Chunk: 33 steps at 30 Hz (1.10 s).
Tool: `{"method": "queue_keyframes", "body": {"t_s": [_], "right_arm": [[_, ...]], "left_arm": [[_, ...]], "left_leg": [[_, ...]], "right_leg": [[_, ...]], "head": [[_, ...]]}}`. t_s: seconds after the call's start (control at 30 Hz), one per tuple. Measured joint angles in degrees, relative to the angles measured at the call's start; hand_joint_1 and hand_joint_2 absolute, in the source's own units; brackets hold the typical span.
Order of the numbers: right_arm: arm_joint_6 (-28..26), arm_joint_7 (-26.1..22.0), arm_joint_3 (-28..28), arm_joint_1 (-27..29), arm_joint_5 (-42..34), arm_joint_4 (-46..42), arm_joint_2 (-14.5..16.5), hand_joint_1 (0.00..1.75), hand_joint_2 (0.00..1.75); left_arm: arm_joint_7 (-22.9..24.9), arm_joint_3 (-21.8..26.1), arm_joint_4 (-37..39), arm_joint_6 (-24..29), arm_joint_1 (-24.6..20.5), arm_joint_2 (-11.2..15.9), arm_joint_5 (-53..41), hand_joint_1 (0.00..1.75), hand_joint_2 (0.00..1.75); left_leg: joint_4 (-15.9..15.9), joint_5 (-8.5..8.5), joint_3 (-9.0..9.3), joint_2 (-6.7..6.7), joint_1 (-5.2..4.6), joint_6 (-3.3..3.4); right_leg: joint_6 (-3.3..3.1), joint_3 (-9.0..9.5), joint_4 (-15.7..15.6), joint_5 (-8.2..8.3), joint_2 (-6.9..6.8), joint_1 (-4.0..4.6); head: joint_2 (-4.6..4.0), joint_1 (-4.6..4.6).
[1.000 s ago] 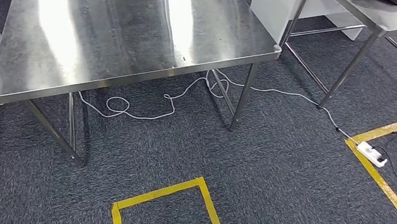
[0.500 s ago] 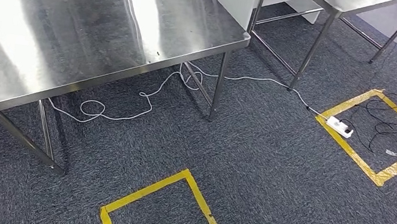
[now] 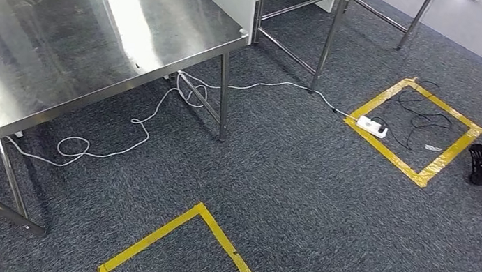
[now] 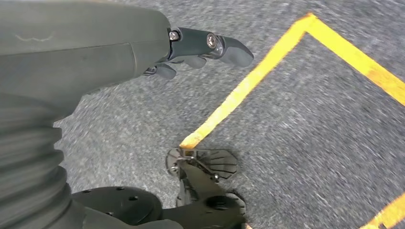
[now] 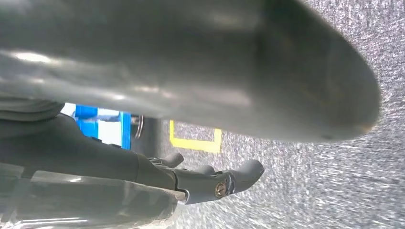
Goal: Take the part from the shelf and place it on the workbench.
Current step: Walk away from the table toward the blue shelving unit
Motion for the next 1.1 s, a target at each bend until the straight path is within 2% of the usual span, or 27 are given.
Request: {"method": "queue_keyframes", "body": {"t_s": [0.07, 0.1, 0.17, 0.2, 0.23, 0.3, 0.37, 0.4, 0.43, 0.47, 0.5, 0.53, 0.57, 0.6, 0.67, 0.7, 0.73, 0.77, 0.8, 0.83, 0.87, 0.9, 0.93, 0.97, 1.0, 1.07, 1.1], "right_arm": [[0.01, 0.03, 0.0, -0.17, 0.09, -0.01, 0.11, 0.0, 0.0], [0.02, 0.04, -0.01, -0.19, 0.1, -0.01, 0.18, 0.0, 0.0], [0.04, 0.1, -0.02, -0.1, 0.09, 0.0, 0.27, 0.0, 0.0], [0.05, 0.15, -0.04, -0.02, 0.08, 0.0, 0.27, 0.0, 0.0], [0.06, 0.19, -0.05, -0.02, 0.07, 0.0, 0.27, 0.0, 0.0], [0.06, 0.23, -0.08, -0.22, 0.06, 0.0, 0.22, 0.0, 0.0], [0.09, 0.23, -0.12, -0.35, 0.05, 0.0, 0.19, 0.0, 0.0], [0.15, 0.23, -0.19, -0.28, 0.04, 0.0, 0.15, 0.0, 0.0], [0.21, 0.23, -0.27, -0.19, 0.04, 0.0, 0.11, 0.0, 0.0], [0.27, 0.22, -0.35, -0.11, 0.04, 0.0, 0.03, 0.0, 0.0], [0.29, 0.19, -0.43, -0.12, 0.04, 0.0, -0.05, 0.0, 0.0], [0.3, 0.15, -0.45, -0.22, 0.05, 0.0, -0.06, 0.0, 0.0], [0.31, 0.11, -0.47, -0.35, 0.05, 0.0, -0.08, 0.0, 0.0], [0.31, 0.04, -0.49, -0.41, 0.05, 0.0, -0.05, 0.0, 0.0], [0.32, -0.11, -0.69, -0.38, -0.03, 0.0, -0.08, 0.0, 0.0], [0.32, -0.2, -0.88, -0.29, -0.14, 0.0, -0.09, 0.0, 0.0], [0.32, -0.29, -1.15, -0.26, -0.36, 0.0, -0.14, 0.0, 0.0], [0.34, -0.45, -1.46, -0.26, -0.63, 0.0, -0.17, 0.0, 0.0], [0.37, -0.66, -1.78, -0.27, -0.94, 0.0, -0.2, 0.0, 0.0], [0.43, -0.93, -2.14, -0.29, -1.27, 0.0, -0.23, 0.0, 0.0], [0.48, -1.24, -2.54, -0.29, -1.58, 0.0, -0.23, 0.0, 0.0], [0.5, -1.52, -2.93, -0.24, -1.99, 0.0, -0.23, 0.0, 0.0], [0.44, -1.81, -3.44, -0.16, -2.7, 0.0, -0.23, 0.0, 0.0], [0.3, -2.1, -4.07, -0.1, -3.65, 0.0, -0.22, 0.0, 0.0], [0.1, -2.43, -4.8, -0.06, -4.89, 0.0, -0.2, 0.0, 0.0], [-0.39, -3.27, -6.95, -0.17, -8.43, -0.01, 0.04, 0.0, 0.0], [-0.61, -3.71, -8.22, -0.26, -10.2, -0.01, 0.19, 0.0, 0.0]], "left_arm": [[0.06, -0.01, 0.01, -0.04, -0.02, 0.17, -0.05, 0.0, 1.75], [0.13, -0.01, 0.01, -0.06, -0.06, 0.25, -0.09, 0.0, 1.75], [0.25, -0.04, 0.02, -0.09, -0.2, 0.22, -0.17, 0.0, 1.75], [0.28, -0.05, 0.02, -0.15, -0.26, 0.17, -0.16, 0.0, 1.75], [0.29, -0.05, 0.02, -0.31, -0.29, 0.12, -0.09, 0.0, 1.75], [0.34, -0.02, 0.02, -0.91, -0.25, 0.09, 0.35, 0.0, 0.87], [0.82, 0.07, 0.02, -2.52, -0.16, 0.13, 1.2, 0.0, 0.0], [1.46, 0.14, 0.03, -4.05, -0.15, 0.13, 1.74, 0.0, 0.0], [2.26, 0.24, 0.05, -5.77, -0.16, 0.14, 2.28, 0.0, 0.0], [3.09, 0.38, 0.07, -7.46, -0.17, 0.13, 2.76, 0.0, 0.0], [3.81, 0.55, 0.08, -8.8, -0.18, 0.12, 3.16, 0.0, 0.0], [4.25, 0.73, 0.08, -9.58, -0.18, 0.14, 3.39, 0.0, 0.0], [4.52, 0.93, 0.09, -9.98, -0.19, 0.15, 3.51, 0.0, 0.0], [4.83, 1.08, 0.09, -10.18, -0.23, 0.17, 3.51, 0.0, 0.0], [6.21, 1.26, 0.1, -10.96, -0.34, 0.21, 3.46, 0.0, 0.0], [7.17, 1.38, 0.1, -11.55, -0.37, 0.26, 3.54, 0.0, 0.0], [8.15, 1.58, 0.1, -12.32, -0.34, 0.32, 3.8, 0.0, 0.0], [8.96, 1.89, 0.1, -13.1, -0.24, 0.4, 4.15, 0.0, 0.0], [9.54, 2.26, 0.11, -13.83, -0.11, 0.51, 4.49, 0.0, 0.0], [9.95, 2.64, 0.13, -14.49, 0.03, 0.61, 4.83, 0.0, 0.0], [10.27, 3.01, 0.15, -15.03, 0.15, 0.7, 5.07, 0.0, 0.0], [10.48, 3.34, 0.17, -15.52, 0.22, 0.76, 5.28, 0.0, 0.0], [10.62, 3.67, 0.18, -16.0, 0.25, 0.79, 5.55, 0.0, 0.0], [10.73, 3.98, 0.19, -16.5, 0.25, 0.79, 5.75, 0.0, 0.0], [10.78, 4.25, 0.2, -16.97, 0.25, 0.8, 5.99, 0.0, 0.0], [10.8, 4.82, 0.22, -17.82, 0.31, 1.01, 6.59, 0.0, 0.0], [10.83, 5.12, 0.24, -18.16, 0.32, 1.11, 6.88, 0.0, 0.0]], "left_leg": [[-5.7, 2.17, 2.72, -2.26, -0.09, 0.95], [-6.41, 2.17, 3.0, -2.66, -0.18, 1.19], [-7.11, 2.59, 3.03, -1.44, -0.24, 1.43], [-7.76, 2.98, 3.17, -0.74, -0.17, 1.53], [-8.41, 3.43, 3.24, 0.08, -0.09, 1.7], [-9.09, 3.95, 3.1, 1.78, -0.2, 1.85], [-9.07, 4.05, 2.71, 3.57, -0.37, 1.81], [-9.06, 4.1, 2.6, 4.42, -0.4, 1.74], [-9.04, 4.14, 2.54, 5.2, -0.39, 1.63], [-8.97, 4.14, 2.52, 5.95, -0.37, 1.46], [-8.81, 4.08, 2.53, 6.63, -0.37, 1.21], [-8.56, 3.89, 2.48, 7.27, -0.51, 0.83], [-8.31, 3.66, 2.5, 7.92, -0.66, 0.37], [-8.11, 3.47, 2.54, 8.5, -0.79, -0.04], [-7.99, 3.22, 2.8, 9.62, -0.66, -0.76], [-7.63, 2.82, 2.77, 9.16, -0.39, -1.16], [-6.47, 1.73, 2.39, 7.87, -0.13, -1.53], [-4.07, -0.11, 1.44, 6.07, 0.07, -1.84], [-0.6, -2.41, 0.02, 4.12, 0.18, -2.02], [3.64, -4.75, -1.76, 2.9, 0.2, -1.99], [7.33, -6.32, -3.33, 2.4, 0.2, -1.92], [9.41, -6.76, -4.23, 2.23, 0.2, -1.77], [9.34, -5.99, -4.14, 2.13, 0.19, -1.53], [6.79, -4.12, -2.9, 1.84, 0.18, -1.19], [2.78, -1.75, -0.96, 1.04, 0.15, -0.73], [-4.36, 1.4, 2.36, -1.69, 0.08, 0.23], [-6.08, 1.91, 3.06, -2.61, -0.02, 0.55]], "right_leg": [[0.42, -0.19, 0.05, 0.26, 1.38, 0.11], [0.72, -0.44, 0.05, 0.44, 1.95, 0.01], [1.36, -1.11, 0.04, 0.82, 2.72, -0.02], [1.51, -1.66, 0.48, 0.64, 1.86, 0.09], [1.5, -2.7, 1.97, -0.16, 0.41, 0.22], [1.23, -6.17, 8.39, -3.33, -2.93, 0.16], [1.51, -9.67, 15.83, -6.2, -3.97, -0.23], [1.99, -10.15, 17.33, -6.57, -4.19, -0.46], [2.64, -9.33, 16.35, -6.05, -4.47, -0.68], [3.35, -7.19, 12.89, -4.85, -5.1, -0.92], [3.94, -4.38, 8.27, -3.52, -6.43, -1.12], [4.19, -1.95, 4.2, -2.4, -8.01, -1.13], [4.02, -0.33, 1.33, -1.62, -9.08, -1.09], [3.59, 0.21, 0.11, -1.3, -9.66, -0.96], [2.43, -0.21, -0.03, -1.01, -8.46, -0.78], [2.03, -0.26, -0.07, -0.88, -7.8, -0.88], [1.52, -0.23, -0.09, -0.64, -7.12, -1.01], [1.1, -0.21, -0.12, -0.39, -6.44, -1.15], [0.79, -0.29, -0.11, -0.19, -5.77, -1.11], [0.5, -0.47, -0.09, 0.0, -5.05, -0.92], [0.38, -0.6, -0.07, 0.08, -4.26, -0.71], [0.3, -0.66, -0.06, 0.15, -3.45, -0.51], [0.27, -0.64, -0.04, 0.19, -2.62, -0.36], [0.29, -0.54, -0.02, 0.21, -1.8, -0.25], [0.33, -0.42, -0.02, 0.23, -1.01, -0.18], [0.63, -0.48, 0.07, 0.42, 0.38, -0.01], [0.91, -0.73, 0.1, 0.6, 1.01, -0.07]], "head": [[0.0, 0.0], [0.0, -0.07], [0.0, -0.22], [0.0, -0.2], [0.0, -0.07], [0.0, 0.12], [0.0, 0.22], [0.0, 0.2], [0.0, 0.24], [0.0, 0.23], [0.0, 0.25], [0.0, 0.26], [0.0, 0.14], [0.0, 0.08], [0.0, -0.09], [0.0, -0.08], [0.0, -0.13], [0.0, -0.14], [0.0, -0.2], [0.0, -0.21], [0.0, -0.21], [0.0, -0.22], [0.0, -0.2], [0.0, -0.2], [0.0, -0.19], [0.0, -0.11], [0.0, -0.17]]}}
